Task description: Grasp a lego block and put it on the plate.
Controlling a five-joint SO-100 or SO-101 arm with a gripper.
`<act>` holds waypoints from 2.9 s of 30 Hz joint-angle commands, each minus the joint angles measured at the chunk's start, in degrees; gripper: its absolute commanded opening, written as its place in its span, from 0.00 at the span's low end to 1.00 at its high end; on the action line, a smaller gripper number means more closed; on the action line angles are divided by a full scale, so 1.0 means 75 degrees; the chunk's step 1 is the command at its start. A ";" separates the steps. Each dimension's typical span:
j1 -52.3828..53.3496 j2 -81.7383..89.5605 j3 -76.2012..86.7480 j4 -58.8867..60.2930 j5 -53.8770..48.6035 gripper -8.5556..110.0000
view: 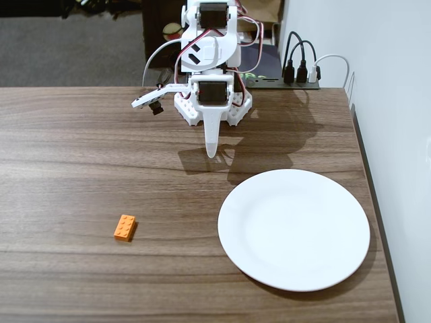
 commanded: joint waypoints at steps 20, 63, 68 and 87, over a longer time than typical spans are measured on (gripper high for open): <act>-0.0012 -0.0047 -0.0035 0.0000 0.0023 0.08; 0.0152 -0.0047 -0.0035 0.0000 0.0152 0.08; 0.0316 -0.0094 -0.0047 -0.0035 0.0211 0.08; 0.2684 -0.2203 -0.1207 -0.1793 -0.1020 0.08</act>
